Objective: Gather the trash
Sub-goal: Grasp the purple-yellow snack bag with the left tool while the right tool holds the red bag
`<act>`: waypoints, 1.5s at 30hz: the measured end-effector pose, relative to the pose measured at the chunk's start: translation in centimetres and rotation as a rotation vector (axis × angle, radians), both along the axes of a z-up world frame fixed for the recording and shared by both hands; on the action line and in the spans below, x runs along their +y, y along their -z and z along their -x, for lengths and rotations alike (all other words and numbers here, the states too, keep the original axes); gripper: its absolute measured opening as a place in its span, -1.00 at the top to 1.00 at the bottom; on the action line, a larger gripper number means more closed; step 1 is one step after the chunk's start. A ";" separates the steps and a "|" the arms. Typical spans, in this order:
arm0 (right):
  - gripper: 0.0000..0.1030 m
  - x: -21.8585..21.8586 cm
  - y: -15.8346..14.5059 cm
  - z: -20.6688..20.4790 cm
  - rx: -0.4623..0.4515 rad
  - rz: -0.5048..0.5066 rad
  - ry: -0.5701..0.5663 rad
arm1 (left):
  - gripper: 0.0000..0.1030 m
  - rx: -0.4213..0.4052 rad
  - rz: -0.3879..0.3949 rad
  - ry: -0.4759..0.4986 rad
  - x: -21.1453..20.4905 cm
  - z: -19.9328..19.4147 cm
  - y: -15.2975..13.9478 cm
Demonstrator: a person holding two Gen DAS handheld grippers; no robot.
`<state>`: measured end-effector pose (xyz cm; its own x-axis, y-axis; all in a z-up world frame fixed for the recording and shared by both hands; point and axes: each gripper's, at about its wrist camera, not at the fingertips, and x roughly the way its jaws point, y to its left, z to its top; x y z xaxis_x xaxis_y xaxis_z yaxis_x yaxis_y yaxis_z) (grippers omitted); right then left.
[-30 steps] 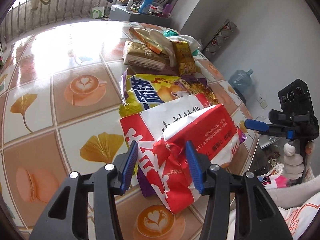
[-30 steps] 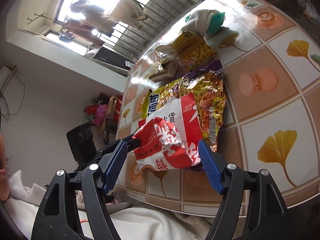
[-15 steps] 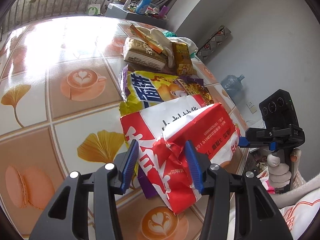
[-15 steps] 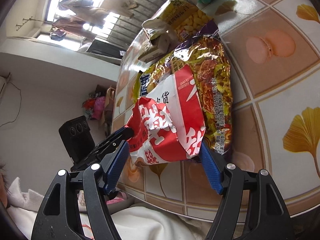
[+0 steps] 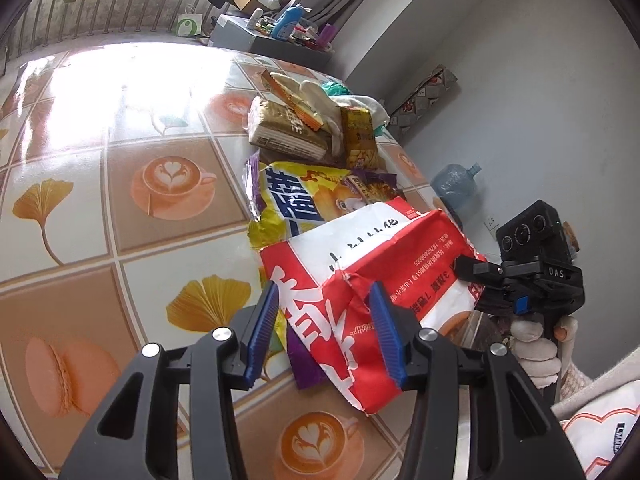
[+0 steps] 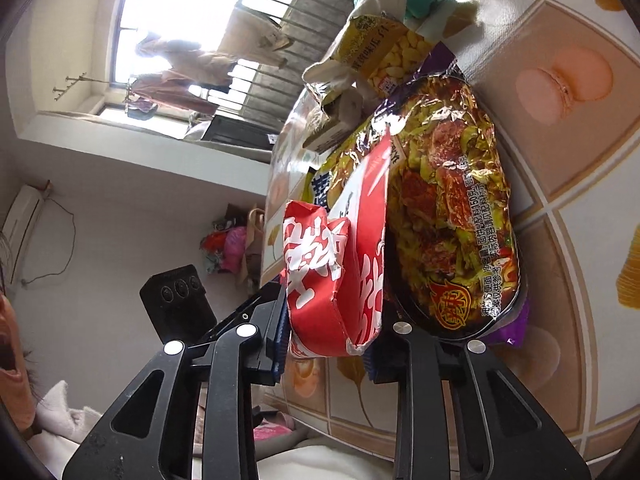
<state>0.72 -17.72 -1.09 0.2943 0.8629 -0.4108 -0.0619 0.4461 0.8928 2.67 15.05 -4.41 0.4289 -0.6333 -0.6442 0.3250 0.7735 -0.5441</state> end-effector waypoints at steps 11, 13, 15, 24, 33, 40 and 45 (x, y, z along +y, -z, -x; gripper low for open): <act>0.56 -4.0 -0.6 0.4 -0.042 -0.039 0.086 | 0.04 -0.037 0.157 0.038 -0.2 -0.3 -2.6; 0.56 -4.7 -0.8 0.4 -0.059 -0.037 0.103 | 0.04 -0.015 0.140 0.004 0.3 -0.8 -2.4; 0.56 -5.5 -0.8 0.0 -0.066 -0.019 0.127 | 0.04 0.031 0.105 -0.034 0.5 -1.4 -1.5; 0.53 -6.0 0.9 0.2 -0.071 0.189 0.165 | 0.07 0.240 0.124 -0.083 0.5 -3.0 2.4; 0.53 -7.5 2.6 0.1 -0.032 0.132 0.175 | 0.14 0.323 0.494 0.007 0.4 -3.4 3.0; 0.53 -7.8 2.5 0.0 -0.035 0.111 0.175 | 0.81 0.349 0.220 -0.024 -2.1 -4.1 3.7; 0.58 -8.1 2.2 0.1 -0.030 0.038 0.181 | 0.99 0.267 0.108 -0.002 -3.5 -3.6 2.0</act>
